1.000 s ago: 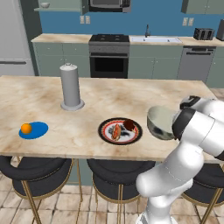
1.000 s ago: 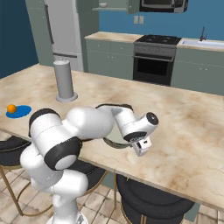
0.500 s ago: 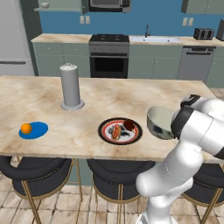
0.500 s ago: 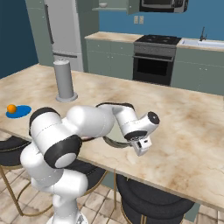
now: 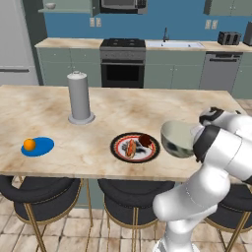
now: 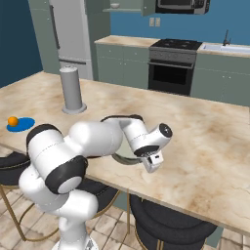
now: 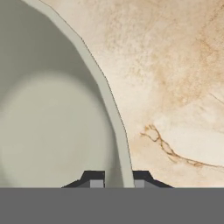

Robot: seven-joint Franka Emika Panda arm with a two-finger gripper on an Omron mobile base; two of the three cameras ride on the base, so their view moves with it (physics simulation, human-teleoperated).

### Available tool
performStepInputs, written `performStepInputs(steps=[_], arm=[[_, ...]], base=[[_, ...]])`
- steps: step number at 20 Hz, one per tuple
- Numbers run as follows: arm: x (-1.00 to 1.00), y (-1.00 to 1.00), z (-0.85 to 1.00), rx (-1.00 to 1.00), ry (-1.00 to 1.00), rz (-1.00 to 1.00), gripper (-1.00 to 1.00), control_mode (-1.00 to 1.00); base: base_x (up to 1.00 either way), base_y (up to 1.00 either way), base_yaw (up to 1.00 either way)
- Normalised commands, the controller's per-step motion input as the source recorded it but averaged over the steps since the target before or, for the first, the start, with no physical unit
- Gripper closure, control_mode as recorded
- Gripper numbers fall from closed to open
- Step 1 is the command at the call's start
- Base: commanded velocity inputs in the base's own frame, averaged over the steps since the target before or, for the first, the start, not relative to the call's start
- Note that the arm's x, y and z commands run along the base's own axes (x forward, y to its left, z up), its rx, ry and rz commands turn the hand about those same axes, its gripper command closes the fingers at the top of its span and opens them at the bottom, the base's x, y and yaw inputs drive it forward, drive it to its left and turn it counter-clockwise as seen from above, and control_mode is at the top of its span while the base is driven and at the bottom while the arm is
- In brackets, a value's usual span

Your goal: Take the smaller bowl and place it next to the appetizer plate on the dining counter , and place the larger bowl next to the plate with cooked food.

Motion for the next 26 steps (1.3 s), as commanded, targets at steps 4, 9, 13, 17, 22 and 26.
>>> performStepInputs(steps=[4,9,13,17,22,26], arm=[[0.00,0.19,-0.07,0.00,0.00,0.00,1.00,-1.00],[0.00,0.01,-0.02,0.00,0.00,0.00,-1.00,-1.00],[-0.13,0.06,0.02,0.00,-0.02,-0.01,-1.00,-1.00],[-0.32,-0.03,0.13,0.03,-0.11,-0.01,-1.00,-1.00],[-0.43,-0.14,0.27,0.09,-0.15,0.00,-1.00,-1.00],[-0.55,-0.01,0.45,0.09,-0.15,-0.01,-1.00,-1.00]], base=[[0.00,0.00,0.00],[0.00,0.00,0.00],[0.00,0.00,0.00],[0.00,0.00,0.00],[0.00,0.00,0.00],[0.00,0.00,0.00]])
